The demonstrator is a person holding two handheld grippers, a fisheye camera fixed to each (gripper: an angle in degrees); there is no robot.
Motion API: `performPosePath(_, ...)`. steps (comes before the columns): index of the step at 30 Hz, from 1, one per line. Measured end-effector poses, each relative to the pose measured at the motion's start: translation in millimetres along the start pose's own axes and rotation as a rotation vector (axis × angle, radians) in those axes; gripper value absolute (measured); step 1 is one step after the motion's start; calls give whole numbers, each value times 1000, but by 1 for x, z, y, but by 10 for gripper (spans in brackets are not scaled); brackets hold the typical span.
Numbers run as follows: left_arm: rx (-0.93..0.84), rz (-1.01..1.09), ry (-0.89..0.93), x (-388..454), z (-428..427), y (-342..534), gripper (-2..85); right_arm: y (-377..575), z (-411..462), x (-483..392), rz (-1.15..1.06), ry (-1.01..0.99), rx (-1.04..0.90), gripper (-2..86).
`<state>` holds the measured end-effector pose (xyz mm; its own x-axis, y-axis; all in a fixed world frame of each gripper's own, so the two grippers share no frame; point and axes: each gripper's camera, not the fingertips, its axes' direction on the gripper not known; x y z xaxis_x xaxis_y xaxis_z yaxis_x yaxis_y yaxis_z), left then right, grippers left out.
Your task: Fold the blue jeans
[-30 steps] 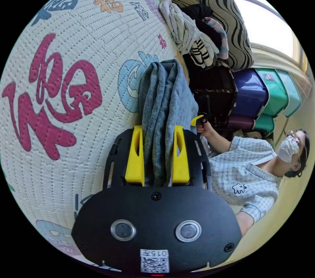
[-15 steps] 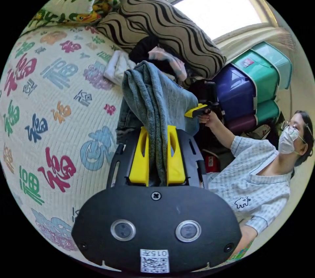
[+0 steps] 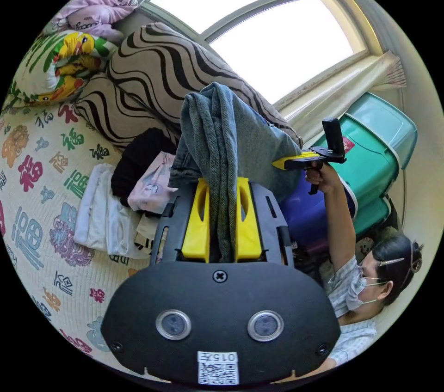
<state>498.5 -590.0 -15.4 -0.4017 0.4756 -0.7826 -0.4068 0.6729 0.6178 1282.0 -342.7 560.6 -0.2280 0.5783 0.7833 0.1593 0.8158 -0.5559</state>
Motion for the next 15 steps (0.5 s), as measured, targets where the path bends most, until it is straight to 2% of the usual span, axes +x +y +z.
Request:
performPosePath(5, -102, -133, -42, -51, 57, 6, 84, -10, 114, 49, 122, -31, -95, 18)
performPosePath(8, -123, -204, -26, -73, 63, 19, 89, -9, 168, 70, 182, -90, -75, 34)
performPosePath(12, 8, -289, 79, -79, 25, 37, 90, 4, 198, 84, 270, -195, 32, 63)
performPosePath(15, 122, -272, 117, -60, -34, 58, 85, 20, 199, 71, 328, -115, 109, 77)
